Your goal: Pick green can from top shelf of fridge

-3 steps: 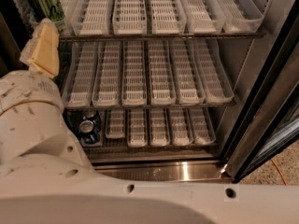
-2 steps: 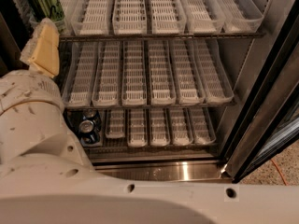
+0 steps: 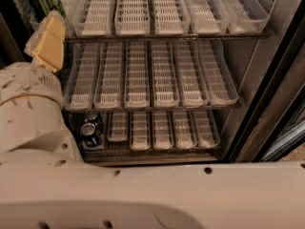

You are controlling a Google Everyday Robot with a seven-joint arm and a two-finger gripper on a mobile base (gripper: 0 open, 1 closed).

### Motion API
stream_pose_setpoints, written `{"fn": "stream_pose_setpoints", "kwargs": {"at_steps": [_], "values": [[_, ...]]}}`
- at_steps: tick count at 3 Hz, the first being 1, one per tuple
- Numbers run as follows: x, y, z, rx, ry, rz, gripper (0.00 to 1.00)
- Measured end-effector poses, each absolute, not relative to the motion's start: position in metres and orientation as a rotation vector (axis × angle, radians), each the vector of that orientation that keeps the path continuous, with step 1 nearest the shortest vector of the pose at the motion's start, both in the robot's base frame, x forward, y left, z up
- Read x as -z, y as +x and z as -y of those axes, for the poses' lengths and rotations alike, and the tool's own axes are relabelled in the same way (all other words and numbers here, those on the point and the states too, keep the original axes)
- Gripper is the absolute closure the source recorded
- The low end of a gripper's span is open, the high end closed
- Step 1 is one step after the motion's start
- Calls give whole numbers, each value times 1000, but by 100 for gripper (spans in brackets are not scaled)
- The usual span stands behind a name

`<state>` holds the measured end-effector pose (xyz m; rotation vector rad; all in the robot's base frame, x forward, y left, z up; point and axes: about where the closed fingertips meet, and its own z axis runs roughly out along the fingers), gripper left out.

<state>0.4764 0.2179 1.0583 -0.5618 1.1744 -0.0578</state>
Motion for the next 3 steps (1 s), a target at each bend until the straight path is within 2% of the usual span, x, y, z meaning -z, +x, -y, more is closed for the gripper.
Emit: {"fn": "stream_pose_setpoints", "kwargs": {"at_steps": [3], "values": [[-1066,527,-209,142,-385,-1198,1]]}}
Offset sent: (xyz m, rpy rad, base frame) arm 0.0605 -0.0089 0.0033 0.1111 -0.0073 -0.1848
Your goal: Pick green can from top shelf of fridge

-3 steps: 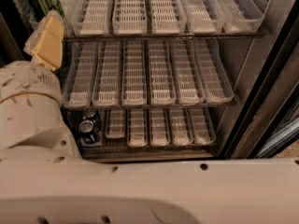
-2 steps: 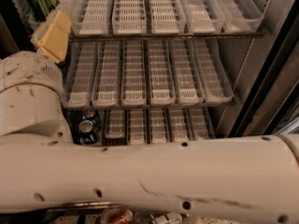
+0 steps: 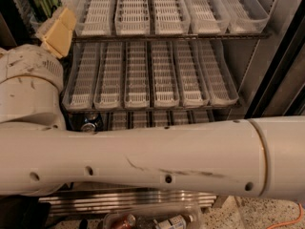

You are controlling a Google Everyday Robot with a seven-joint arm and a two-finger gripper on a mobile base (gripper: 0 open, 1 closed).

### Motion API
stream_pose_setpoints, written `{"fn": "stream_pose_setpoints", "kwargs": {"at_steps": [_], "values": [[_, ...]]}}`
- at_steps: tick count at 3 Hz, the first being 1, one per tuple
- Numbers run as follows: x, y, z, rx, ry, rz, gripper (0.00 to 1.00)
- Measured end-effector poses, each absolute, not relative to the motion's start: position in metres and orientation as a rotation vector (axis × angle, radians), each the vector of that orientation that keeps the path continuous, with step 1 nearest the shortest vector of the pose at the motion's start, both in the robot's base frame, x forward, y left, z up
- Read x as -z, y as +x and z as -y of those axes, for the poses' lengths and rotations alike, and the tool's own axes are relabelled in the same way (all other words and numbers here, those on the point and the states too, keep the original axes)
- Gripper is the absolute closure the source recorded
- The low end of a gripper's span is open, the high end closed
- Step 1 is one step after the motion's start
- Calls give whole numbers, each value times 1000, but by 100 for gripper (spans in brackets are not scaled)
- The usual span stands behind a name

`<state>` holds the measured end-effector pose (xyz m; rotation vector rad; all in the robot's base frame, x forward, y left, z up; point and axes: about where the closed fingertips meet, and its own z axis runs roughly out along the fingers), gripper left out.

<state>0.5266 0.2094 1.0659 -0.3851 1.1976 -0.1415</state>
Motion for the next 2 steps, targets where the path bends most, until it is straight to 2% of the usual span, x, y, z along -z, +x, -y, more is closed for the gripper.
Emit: {"fn": "stream_pose_setpoints", "kwargs": {"at_steps": [2], "values": [[-1071,543,-203,111,-301,-1204,7]]}}
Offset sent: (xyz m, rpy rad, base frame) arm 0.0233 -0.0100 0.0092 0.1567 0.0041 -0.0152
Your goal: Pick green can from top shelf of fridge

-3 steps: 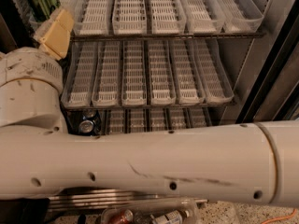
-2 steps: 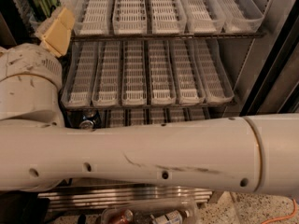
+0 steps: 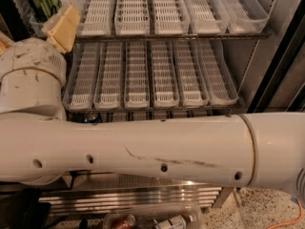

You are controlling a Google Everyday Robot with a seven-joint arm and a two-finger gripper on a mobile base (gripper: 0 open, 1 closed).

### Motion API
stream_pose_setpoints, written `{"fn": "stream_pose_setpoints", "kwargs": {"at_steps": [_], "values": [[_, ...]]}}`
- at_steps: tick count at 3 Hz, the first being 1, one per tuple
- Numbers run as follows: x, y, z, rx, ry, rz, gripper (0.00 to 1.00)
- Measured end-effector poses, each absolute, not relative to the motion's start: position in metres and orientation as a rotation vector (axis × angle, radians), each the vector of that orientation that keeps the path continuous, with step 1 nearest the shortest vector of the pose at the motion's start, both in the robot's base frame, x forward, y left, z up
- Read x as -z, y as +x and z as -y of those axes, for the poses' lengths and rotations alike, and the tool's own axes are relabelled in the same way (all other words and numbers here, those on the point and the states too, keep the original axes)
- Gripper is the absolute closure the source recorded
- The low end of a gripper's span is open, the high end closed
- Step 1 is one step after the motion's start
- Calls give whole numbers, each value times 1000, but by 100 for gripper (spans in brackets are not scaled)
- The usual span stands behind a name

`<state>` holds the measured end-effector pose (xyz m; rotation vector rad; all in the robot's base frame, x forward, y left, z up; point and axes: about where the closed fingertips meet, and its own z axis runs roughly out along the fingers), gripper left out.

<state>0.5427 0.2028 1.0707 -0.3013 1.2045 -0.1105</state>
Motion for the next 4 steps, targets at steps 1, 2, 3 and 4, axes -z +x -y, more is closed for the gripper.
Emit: {"fn": "stream_pose_setpoints", "kwargs": {"at_steps": [1,2,3,4], "values": [[-1077,541,-202,67,-273,-1197,12],[-1080,540,-200,43,-254,-1193,29],[-1081,541,-199,37,-249,-1194,29],[-1080,552,-199,40,-260,-1206,31]]}}
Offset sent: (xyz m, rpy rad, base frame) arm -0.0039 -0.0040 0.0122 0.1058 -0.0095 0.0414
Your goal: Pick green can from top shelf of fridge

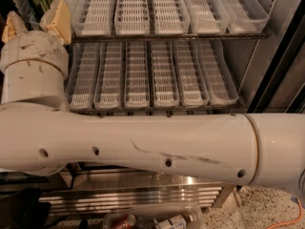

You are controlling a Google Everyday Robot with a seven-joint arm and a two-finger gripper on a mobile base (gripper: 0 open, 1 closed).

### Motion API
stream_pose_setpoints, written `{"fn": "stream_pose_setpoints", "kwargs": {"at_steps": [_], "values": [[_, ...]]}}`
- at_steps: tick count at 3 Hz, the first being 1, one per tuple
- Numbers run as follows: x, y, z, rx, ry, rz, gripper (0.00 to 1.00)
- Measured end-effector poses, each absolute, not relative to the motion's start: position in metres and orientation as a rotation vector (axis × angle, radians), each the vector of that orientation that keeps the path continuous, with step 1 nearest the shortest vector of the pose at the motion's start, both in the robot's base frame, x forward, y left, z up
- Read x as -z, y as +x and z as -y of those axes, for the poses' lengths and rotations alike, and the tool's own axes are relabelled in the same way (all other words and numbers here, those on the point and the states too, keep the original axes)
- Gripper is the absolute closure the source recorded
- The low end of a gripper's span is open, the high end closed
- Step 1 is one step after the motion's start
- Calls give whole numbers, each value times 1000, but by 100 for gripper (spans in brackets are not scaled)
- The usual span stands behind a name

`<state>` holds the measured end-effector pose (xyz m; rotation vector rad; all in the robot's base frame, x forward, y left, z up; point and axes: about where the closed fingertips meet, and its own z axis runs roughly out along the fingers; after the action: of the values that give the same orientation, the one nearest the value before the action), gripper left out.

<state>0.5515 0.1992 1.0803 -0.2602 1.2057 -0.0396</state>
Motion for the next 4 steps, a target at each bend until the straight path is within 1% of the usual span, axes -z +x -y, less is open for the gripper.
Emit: {"fn": "stream_pose_setpoints", "kwargs": {"at_steps": [1,2,4], "values": [[-1077,567,-201,44,-273,-1228,29],[-1078,579,-201,56,-282,-1239,30],[-1080,608,-219,51,-320,-1268,31]]}}
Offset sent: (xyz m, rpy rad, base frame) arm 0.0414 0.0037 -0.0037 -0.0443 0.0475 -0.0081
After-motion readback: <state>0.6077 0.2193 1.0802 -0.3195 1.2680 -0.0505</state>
